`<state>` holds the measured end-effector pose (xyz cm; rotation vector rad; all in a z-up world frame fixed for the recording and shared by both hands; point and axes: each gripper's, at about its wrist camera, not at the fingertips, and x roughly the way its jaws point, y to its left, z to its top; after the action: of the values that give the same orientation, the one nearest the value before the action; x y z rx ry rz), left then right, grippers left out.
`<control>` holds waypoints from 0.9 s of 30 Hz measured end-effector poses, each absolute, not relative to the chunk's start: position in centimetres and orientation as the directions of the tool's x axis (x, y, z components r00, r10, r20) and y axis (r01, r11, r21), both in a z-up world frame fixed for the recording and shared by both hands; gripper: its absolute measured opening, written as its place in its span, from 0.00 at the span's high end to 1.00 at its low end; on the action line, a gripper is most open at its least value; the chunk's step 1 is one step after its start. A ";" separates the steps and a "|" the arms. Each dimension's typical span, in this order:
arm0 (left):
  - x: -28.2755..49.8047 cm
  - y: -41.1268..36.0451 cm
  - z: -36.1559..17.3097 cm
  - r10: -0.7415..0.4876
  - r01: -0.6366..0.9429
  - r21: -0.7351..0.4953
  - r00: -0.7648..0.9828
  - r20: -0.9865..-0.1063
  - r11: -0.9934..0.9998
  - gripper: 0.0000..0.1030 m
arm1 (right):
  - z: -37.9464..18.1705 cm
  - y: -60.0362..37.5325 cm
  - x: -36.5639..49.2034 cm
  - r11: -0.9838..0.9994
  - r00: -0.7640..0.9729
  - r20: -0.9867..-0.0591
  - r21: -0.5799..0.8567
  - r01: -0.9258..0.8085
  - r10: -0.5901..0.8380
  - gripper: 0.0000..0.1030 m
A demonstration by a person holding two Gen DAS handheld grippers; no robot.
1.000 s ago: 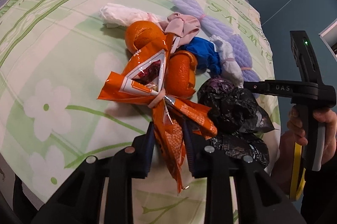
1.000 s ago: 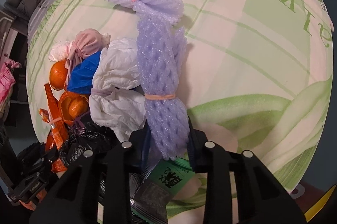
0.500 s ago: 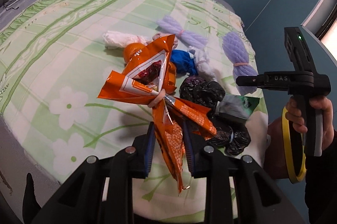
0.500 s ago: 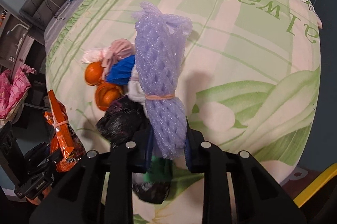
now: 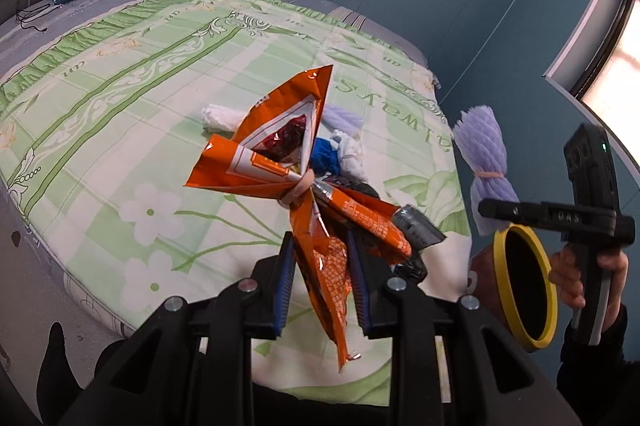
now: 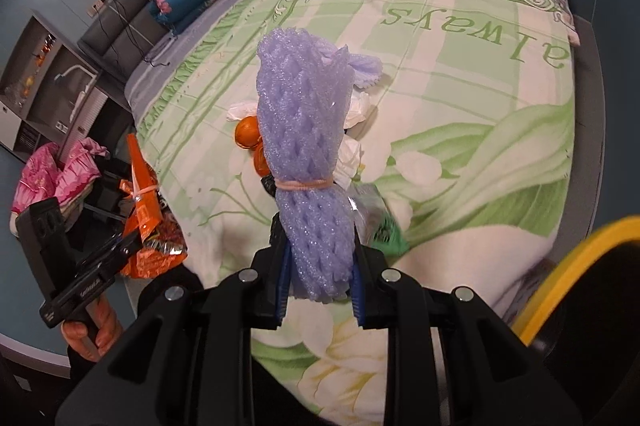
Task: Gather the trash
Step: 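Lift both held items and carry them over the yellow-rimmed bin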
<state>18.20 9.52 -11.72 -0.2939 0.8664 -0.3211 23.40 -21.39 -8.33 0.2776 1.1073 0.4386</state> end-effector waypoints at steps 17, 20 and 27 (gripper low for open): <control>15.6 1.8 -7.2 -0.497 0.321 -0.379 0.563 -0.660 0.868 0.76 | -4.6 -31.8 13.8 0.868 0.576 -0.686 0.487 -0.092 0.445 0.77; 15.5 0.0 -6.4 -0.518 0.349 -0.383 0.546 -0.659 0.855 0.76 | -4.3 -33.3 13.1 0.866 0.597 -0.674 0.495 -0.072 0.435 0.77; 15.5 -4.9 -5.1 -0.560 0.427 -0.375 0.498 -0.662 0.823 0.76 | -4.0 -37.0 11.5 0.878 0.656 -0.670 0.479 0.023 0.348 0.77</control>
<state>15.51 -4.94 -5.14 -0.1700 0.8625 -0.6009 11.49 -36.97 -3.99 0.4778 0.8429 0.1926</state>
